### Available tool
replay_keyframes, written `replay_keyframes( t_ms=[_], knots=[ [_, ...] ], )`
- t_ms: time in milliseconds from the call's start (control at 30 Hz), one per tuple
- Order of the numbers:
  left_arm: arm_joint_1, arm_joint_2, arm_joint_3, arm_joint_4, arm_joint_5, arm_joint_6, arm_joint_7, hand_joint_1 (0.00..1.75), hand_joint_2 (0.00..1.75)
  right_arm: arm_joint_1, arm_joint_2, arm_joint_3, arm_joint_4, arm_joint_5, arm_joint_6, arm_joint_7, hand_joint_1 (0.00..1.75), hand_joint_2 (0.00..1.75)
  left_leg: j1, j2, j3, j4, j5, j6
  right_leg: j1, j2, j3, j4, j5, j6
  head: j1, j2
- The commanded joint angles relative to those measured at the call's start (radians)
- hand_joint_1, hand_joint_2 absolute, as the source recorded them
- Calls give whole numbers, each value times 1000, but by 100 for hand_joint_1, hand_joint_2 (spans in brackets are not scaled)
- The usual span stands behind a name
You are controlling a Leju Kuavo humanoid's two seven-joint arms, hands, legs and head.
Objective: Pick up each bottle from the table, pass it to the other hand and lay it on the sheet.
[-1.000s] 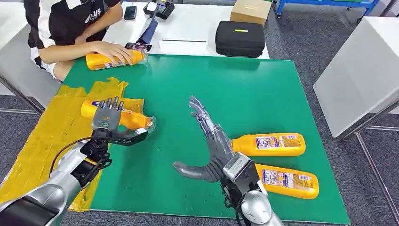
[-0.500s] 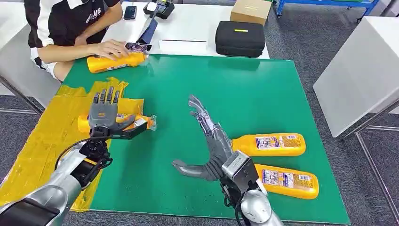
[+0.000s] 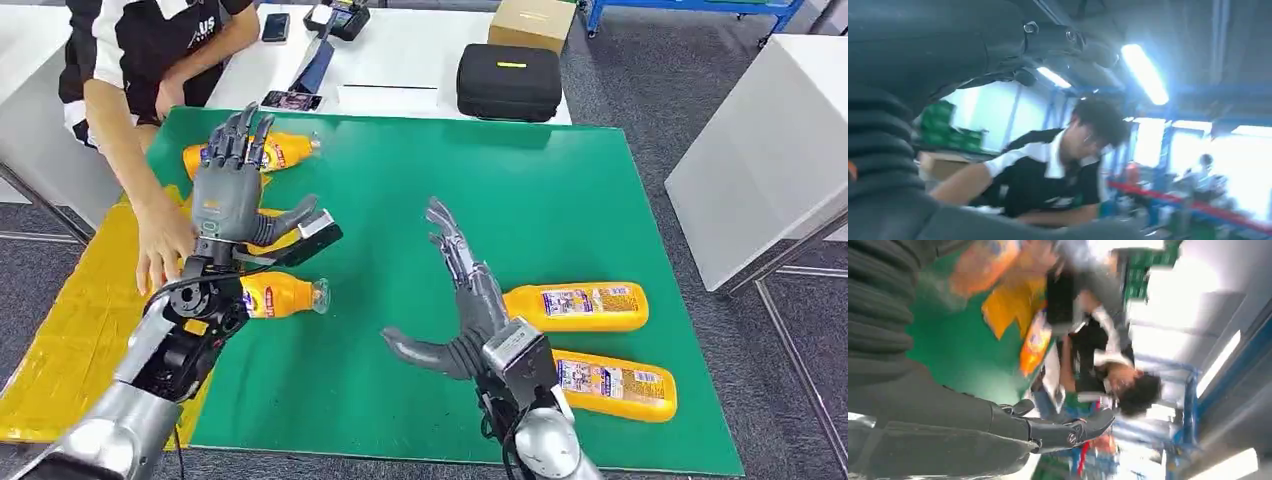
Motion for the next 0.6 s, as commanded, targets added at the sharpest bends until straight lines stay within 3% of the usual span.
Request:
replay_keyframes(
  t_ms=[33,133,200,400,500,600],
  knots=[
    [171,-76,78,-361,529,-184,-226,0,175,29,-84,-46,-151,628,-248,135,0,175,0,-2,3,0,-2,1,0,-1,3,0,-2,-4,0,0],
    [221,-73,85,-404,659,-246,-273,0,175,40,-179,-47,-193,953,-134,278,0,175,0,-1,3,0,-2,1,0,0,3,0,-2,-3,0,0],
    [246,-72,89,-428,710,-286,-288,0,175,35,-248,-59,-188,1002,-55,320,0,175,0,-1,5,0,-4,2,0,0,6,-1,-3,-4,0,0],
    [279,-86,98,-452,744,-324,-287,0,175,67,-399,-151,-174,1012,36,344,0,175,0,-3,4,1,-4,2,0,-1,6,0,-3,-5,0,0],
    [303,-91,107,-446,758,-327,-284,0,175,148,-441,-229,-207,986,71,327,0,175,-1,-5,5,0,-4,2,0,-4,8,-1,-4,-5,0,0],
    [306,-91,107,-446,759,-328,-285,0,175,156,-442,-239,-210,984,71,321,0,175,-1,-4,5,0,-3,1,0,-3,6,-1,-3,-4,0,0]
  ],
)
